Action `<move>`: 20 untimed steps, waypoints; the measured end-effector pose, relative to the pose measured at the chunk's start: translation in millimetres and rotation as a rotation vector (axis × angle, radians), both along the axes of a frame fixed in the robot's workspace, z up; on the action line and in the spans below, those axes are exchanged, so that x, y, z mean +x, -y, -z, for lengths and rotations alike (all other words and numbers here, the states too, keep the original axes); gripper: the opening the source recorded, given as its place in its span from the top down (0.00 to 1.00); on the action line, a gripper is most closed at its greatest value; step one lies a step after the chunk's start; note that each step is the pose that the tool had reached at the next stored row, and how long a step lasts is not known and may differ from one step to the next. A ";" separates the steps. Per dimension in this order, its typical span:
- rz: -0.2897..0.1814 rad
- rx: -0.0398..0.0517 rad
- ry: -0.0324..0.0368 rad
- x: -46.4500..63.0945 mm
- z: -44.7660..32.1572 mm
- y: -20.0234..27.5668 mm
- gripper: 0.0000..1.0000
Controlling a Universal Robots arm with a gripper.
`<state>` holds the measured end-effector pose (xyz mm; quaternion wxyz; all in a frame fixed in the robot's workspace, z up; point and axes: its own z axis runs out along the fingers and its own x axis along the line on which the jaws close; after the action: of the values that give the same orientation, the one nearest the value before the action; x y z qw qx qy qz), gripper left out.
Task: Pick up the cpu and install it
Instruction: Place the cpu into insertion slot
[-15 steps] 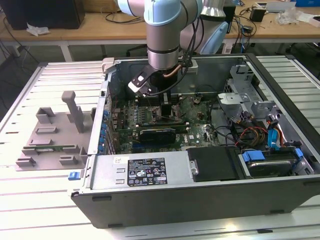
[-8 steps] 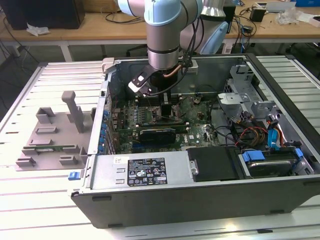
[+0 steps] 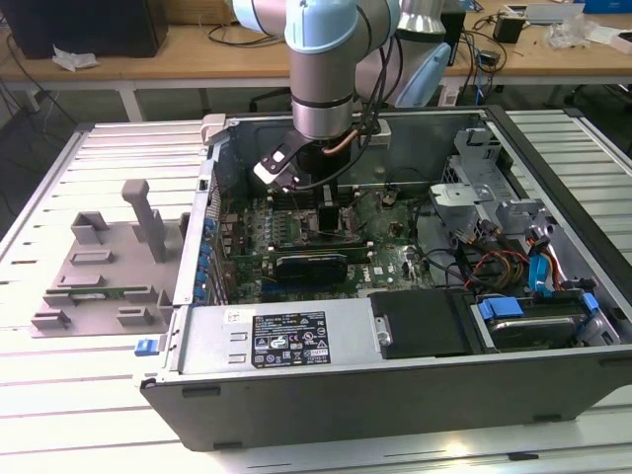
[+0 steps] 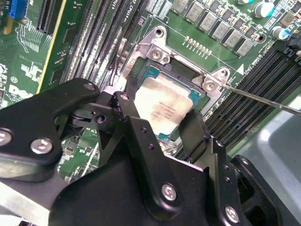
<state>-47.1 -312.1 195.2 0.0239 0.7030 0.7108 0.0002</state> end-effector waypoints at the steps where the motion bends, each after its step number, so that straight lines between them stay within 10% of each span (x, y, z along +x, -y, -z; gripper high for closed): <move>1: 0.000 0.0000 0.0000 0.0 -2.4 0.0 0.38; 6: 0.000 0.0002 0.0001 0.0 -19.3 -0.1 0.38; 12: 0.000 0.0002 0.0001 0.0 -20.1 -0.1 0.40; 20: 0.000 0.0002 0.0001 0.0 -20.7 -0.1 0.89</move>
<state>-47.1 -312.0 215.9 0.0238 0.7030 0.7108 0.0004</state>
